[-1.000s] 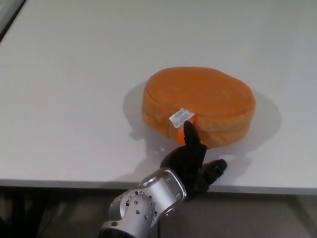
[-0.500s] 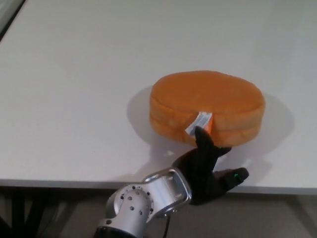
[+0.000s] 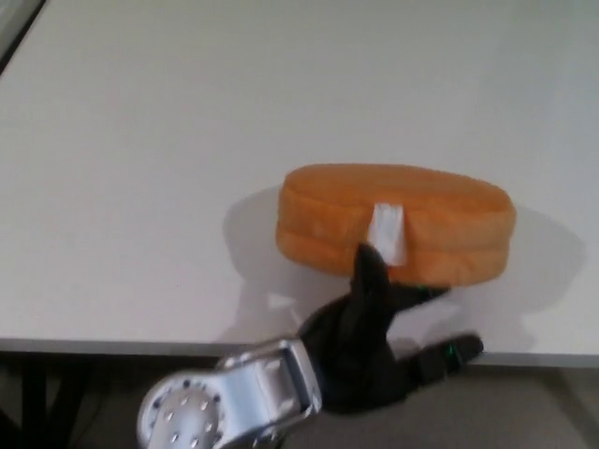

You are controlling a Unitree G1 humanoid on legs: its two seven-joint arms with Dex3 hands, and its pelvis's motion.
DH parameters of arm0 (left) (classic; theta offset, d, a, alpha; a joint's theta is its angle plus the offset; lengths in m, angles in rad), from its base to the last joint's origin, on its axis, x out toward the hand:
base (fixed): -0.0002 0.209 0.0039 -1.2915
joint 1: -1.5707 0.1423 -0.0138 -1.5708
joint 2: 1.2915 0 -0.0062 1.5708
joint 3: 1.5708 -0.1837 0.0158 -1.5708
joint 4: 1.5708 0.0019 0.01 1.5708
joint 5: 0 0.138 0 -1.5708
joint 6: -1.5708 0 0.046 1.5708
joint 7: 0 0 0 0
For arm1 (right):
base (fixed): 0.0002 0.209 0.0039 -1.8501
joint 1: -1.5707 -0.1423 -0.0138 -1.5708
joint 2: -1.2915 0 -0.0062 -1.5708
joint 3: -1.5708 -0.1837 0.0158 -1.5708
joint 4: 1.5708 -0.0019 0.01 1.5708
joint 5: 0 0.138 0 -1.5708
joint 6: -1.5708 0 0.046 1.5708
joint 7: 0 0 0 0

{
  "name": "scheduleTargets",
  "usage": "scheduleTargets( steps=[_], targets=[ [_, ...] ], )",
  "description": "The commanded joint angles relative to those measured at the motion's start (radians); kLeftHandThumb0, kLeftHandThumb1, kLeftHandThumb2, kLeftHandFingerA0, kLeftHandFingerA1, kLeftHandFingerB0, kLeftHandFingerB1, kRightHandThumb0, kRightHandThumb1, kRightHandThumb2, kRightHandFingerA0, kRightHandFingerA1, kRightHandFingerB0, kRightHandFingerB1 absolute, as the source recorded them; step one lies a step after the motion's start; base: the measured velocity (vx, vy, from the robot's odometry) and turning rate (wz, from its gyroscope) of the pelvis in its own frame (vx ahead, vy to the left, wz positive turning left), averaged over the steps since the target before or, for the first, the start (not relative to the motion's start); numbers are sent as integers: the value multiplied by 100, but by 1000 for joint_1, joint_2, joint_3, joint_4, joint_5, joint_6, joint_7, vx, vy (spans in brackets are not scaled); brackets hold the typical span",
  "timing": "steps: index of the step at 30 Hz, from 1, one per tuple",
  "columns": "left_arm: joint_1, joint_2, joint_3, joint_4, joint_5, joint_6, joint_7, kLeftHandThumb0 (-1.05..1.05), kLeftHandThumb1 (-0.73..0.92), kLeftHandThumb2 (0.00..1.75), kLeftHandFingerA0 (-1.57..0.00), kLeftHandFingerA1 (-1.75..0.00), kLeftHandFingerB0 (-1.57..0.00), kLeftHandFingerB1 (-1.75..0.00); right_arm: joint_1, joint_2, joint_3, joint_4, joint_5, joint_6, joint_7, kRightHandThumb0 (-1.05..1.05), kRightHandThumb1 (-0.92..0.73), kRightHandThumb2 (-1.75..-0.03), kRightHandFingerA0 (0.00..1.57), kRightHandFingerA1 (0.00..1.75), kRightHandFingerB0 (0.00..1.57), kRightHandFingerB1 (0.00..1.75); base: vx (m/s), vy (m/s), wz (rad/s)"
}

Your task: A soft plate is kept in the center of the table close to the robot and the robot uses its left hand to pick up the plate, turns it upside down and places it back on the table

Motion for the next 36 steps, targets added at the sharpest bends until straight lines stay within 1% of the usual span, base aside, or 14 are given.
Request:
scheduleTargets(
  steps=[1, 12, 13, 15, 17, 20, 22, 23, 25, 27, 32, 34, 35, 36],
  targets=[
    [52, 37, -45, -124, -137, 175, -22, -101, 77, 114, 0, -20, 0, 0, 16, -11, -2, -4, 7, -2, 9, -65, -83, -65, 37, 50, 31, 34, 0, 0, 0],
    [27, 62, -30, -138, -162, 201, -7, -103, 76, 112, 0, -23, 0, 0, 1, -14, -3, -2, -14, -10, -8, -65, -83, -65, 46, 50, 29, 33, 0, 0, 0],
    [23, 74, -35, -140, -161, 213, -16, -104, 76, 111, 0, -23, 0, 0, -2, -13, -4, -2, -17, -7, -13, -70, -69, -101, 47, 60, 24, 48, 0, 0, 0],
    [22, 82, -39, -145, -159, 224, -15, -104, 76, 111, 0, -25, 0, 0, 5, -14, -4, -15, -32, 8, -31, -68, -82, -65, 54, 49, 31, 33, 0, 0, 0],
    [29, 81, -38, -141, -152, 223, -10, -105, 75, 111, 0, -28, 0, 0, 2, -14, -6, -13, -15, 9, -20, -71, -68, -102, 50, 60, 26, 48, 0, 0, 0],
    [30, 66, -31, -118, -136, 208, -11, -105, 76, 112, 0, -24, 0, 0, -1, -17, -9, -16, 3, 22, -12, -70, -68, -101, 49, 59, 25, 47, 0, 0, 0],
    [30, 59, -29, -98, -121, 196, -25, -105, 92, 81, 0, -21, 0, 0, -1, -17, -13, -6, 3, 3, -7, -66, -83, -65, 56, 47, 31, 32, 0, 0, 0],
    [30, 51, -23, -78, -101, 177, -28, -105, 81, 129, 0, -24, 0, -14, 0, -14, -12, -3, 7, -2, -4, -65, -82, -66, 57, 47, 31, 31, 0, 0, 0],
    [43, 0, 9, -7, -38, 84, -21, -105, 81, 127, 0, -23, 0, -11, 4, -7, -5, -6, 9, 14, -6, -72, -68, -101, 49, 58, 23, 47, 0, 0, 0],
    [41, -38, 36, 56, 12, 17, -22, -105, 81, 127, 0, -21, 0, -6, -1, 0, 0, 10, 11, 3, 2, -66, -82, -66, 57, 46, 30, 31, 0, 0, 0],
    [0, -84, 57, 161, 73, -66, -42, -105, 85, 129, 0, -21, 0, -6, 3, -8, -5, -14, 19, 6, 2, -68, -82, -66, 53, 47, 29, 33, 0, 0, 0],
    [-15, -98, 65, 187, 88, -92, -37, -105, 84, 129, 0, -20, 0, -6, 6, -11, -7, -22, 12, 10, -6, -71, -68, -102, 47, 58, 21, 46, 0, 0, 0],
    [-21, -105, 73, 197, 87, -98, -29, -105, 84, 128, 0, -20, 0, -5, 7, -11, -7, -22, 16, 10, 0, -67, -82, -65, 55, 46, 29, 31, 0, 0, 0],
    [-36, -115, 80, 214, 99, -115, -19, -105, 83, 128, 0, -21, 0, -5, 6, -11, -6, -19, 21, 10, 5, -67, -66, -101, 45, 58, 18, 45, 0, 0, 0]
  ],
)
